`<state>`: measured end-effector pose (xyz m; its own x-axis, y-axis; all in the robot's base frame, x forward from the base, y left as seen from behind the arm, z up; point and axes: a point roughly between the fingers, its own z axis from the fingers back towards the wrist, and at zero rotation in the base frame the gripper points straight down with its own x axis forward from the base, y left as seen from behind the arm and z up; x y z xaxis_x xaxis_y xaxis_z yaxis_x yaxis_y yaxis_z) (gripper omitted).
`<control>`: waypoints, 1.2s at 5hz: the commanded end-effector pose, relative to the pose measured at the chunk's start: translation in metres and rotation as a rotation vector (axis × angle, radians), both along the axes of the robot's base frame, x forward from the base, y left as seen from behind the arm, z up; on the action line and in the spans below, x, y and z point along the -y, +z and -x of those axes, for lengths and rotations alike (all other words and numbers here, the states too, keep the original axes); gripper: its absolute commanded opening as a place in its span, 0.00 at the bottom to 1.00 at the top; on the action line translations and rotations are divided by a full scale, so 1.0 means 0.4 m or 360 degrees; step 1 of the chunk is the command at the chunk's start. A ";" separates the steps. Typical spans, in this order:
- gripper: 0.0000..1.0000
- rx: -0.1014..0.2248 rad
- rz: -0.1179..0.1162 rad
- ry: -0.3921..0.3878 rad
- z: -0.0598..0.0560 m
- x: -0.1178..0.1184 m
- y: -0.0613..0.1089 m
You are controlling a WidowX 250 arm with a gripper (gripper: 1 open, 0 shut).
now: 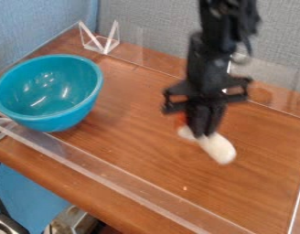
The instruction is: Remove the mushroom from inside the blue bowl and put it on the table
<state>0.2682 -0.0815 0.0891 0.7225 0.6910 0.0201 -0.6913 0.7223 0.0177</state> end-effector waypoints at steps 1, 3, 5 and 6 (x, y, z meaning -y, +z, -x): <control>0.00 0.0046 -0.0032 -0.0180 0.007 0.035 -0.026; 0.00 0.0128 -0.0103 -0.0413 0.013 0.065 -0.039; 0.00 0.0153 -0.0115 -0.0472 0.005 0.072 -0.060; 0.00 0.0161 -0.0119 -0.0497 0.002 0.075 -0.069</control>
<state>0.2638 -0.1078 0.0532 0.8892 0.4405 0.1234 -0.4483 0.8929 0.0426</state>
